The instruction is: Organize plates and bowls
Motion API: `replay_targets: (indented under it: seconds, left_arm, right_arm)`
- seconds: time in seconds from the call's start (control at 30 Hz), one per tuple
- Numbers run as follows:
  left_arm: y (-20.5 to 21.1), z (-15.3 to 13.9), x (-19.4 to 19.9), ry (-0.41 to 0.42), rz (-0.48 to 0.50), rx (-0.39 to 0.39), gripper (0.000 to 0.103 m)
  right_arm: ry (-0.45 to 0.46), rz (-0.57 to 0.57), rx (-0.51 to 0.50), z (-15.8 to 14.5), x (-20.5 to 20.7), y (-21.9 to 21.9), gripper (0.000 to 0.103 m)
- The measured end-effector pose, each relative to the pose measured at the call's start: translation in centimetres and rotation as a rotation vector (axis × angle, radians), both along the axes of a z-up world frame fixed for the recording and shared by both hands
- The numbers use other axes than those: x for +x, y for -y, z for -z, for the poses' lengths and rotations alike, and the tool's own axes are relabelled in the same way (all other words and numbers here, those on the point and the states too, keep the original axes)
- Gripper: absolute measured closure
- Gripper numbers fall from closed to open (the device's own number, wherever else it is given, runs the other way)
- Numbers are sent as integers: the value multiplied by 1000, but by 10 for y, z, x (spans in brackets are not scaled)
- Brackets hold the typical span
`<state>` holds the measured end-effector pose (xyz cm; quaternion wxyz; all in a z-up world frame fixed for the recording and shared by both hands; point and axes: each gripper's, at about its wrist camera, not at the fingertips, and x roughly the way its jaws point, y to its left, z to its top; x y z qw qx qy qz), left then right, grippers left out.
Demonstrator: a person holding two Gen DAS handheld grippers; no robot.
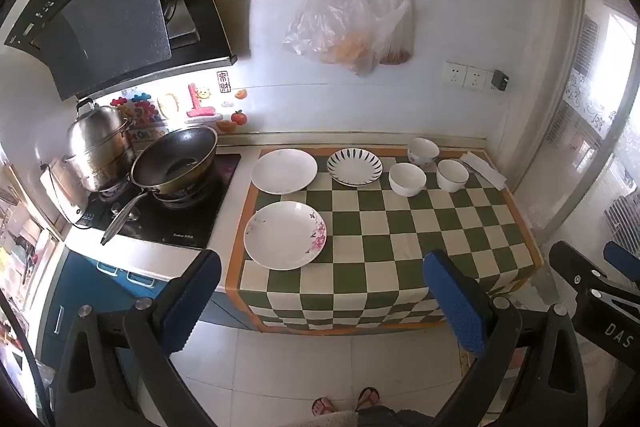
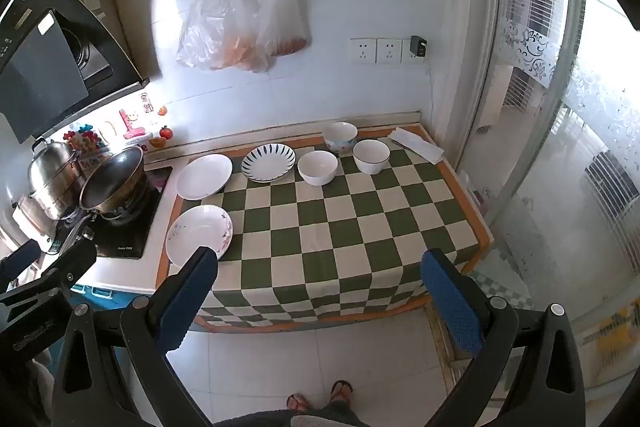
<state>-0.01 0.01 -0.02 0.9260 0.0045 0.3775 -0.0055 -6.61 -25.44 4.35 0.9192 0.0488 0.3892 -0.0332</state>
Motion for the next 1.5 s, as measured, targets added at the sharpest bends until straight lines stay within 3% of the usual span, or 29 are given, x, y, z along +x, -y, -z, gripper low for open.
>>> replay_targets:
  seconds: [1.5]
  left_arm:
    - [-14,2,1,-1,-14,-14,0]
  right_arm:
    - [7,-6,-9,-4,6,-12,0]
